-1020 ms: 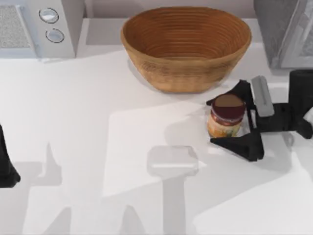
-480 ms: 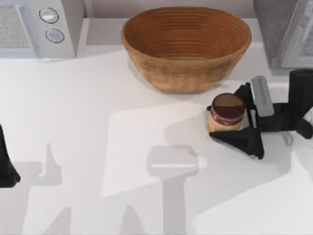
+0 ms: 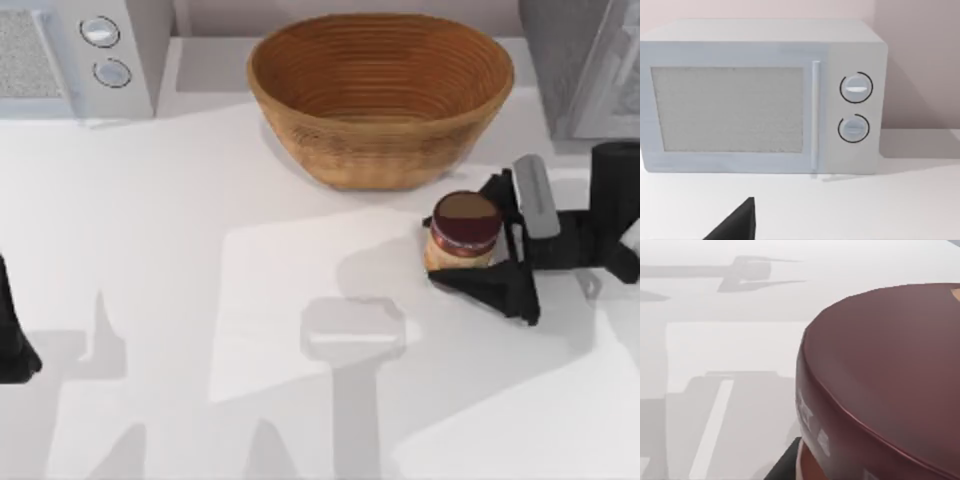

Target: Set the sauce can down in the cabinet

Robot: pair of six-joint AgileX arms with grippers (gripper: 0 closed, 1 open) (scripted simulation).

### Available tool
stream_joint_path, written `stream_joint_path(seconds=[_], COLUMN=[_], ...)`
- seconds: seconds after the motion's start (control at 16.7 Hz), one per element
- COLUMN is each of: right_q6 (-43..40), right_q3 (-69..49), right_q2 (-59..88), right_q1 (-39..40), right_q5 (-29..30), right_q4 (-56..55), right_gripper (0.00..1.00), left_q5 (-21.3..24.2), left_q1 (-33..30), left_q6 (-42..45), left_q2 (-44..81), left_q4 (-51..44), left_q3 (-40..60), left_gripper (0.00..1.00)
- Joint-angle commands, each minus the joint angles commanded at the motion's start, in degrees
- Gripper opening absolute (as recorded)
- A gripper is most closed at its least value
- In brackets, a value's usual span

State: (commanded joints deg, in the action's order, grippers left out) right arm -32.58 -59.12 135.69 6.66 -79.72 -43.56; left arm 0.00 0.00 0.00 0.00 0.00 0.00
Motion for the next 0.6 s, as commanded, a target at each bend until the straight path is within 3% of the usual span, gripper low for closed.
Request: stream_joint_path(seconds=[0.6], right_q6=[0.45], right_q3=[-0.15], right_q2=[-2.06], right_q1=[-0.29], right_q5=[0.07], right_q4=[2.23], right_gripper=[0.00], left_q5=[0.00], left_q1=[0.00], left_q6=[0.00], left_q2=[0.00], left_q4=[0.00], left_q3=[0.00], left_gripper=[1.00])
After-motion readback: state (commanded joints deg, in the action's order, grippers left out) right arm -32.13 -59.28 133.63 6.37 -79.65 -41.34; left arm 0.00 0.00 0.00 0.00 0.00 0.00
